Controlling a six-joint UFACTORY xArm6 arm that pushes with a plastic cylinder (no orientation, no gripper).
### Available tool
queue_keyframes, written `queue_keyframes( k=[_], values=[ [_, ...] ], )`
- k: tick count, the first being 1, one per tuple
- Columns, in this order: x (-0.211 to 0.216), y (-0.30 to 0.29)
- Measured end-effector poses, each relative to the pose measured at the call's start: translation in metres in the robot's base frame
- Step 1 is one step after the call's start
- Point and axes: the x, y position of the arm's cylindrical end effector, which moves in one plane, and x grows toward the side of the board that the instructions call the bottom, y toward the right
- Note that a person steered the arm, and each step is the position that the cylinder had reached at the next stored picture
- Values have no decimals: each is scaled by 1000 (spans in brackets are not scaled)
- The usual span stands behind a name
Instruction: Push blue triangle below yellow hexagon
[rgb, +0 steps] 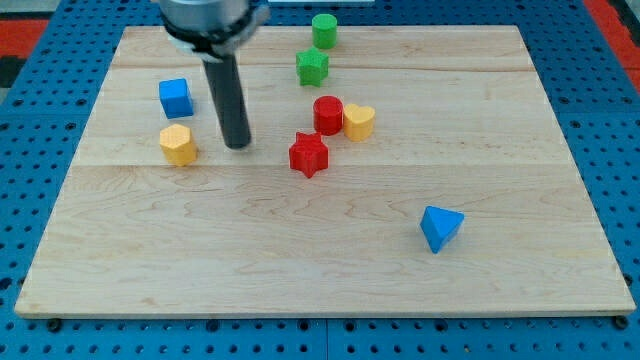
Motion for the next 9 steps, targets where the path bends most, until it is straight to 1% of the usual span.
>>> queue_keyframes(
  k=[1, 2, 3, 4, 5, 6, 7, 8, 9],
  values=[
    [36, 79],
    [63, 126],
    [63, 138],
    [63, 198],
    [105, 215],
    [136, 233],
    [137, 261],
    [148, 258],
    [149, 241]
  ],
)
